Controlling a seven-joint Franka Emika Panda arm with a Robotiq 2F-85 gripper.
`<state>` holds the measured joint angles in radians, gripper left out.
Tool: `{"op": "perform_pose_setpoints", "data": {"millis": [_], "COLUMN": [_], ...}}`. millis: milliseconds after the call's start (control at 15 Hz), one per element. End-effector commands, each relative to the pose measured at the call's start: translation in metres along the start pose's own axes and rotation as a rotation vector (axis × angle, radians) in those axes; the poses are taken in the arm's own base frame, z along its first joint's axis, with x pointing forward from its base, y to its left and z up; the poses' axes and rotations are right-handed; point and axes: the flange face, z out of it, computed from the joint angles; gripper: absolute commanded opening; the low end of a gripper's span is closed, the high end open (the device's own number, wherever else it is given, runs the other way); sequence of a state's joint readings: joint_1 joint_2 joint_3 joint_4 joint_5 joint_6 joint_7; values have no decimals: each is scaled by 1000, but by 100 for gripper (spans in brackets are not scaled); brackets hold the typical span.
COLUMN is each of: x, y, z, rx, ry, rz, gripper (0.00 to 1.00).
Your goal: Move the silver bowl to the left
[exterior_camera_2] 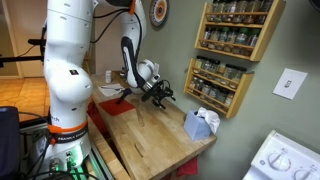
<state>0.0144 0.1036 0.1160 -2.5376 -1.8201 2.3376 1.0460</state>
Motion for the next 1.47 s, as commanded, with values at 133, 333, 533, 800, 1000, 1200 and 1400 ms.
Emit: {"op": "perform_pose_setpoints", "data": {"millis": [133,333,533,800,1000,1200,1400], "x": [1,1,1,2,2,7,9], "y": [-1,-1,0,0,0,-4,-11], "z": [1,1,1,1,1,5,16], "rx": [1,-1,-1,-1,-1,-9,-33], "ry": [1,3,4,4,4,22,47], "rz": [-6,-6,-7,-7,-6,-21,-44], "gripper": [100,100,100,100,100,100,100]}}
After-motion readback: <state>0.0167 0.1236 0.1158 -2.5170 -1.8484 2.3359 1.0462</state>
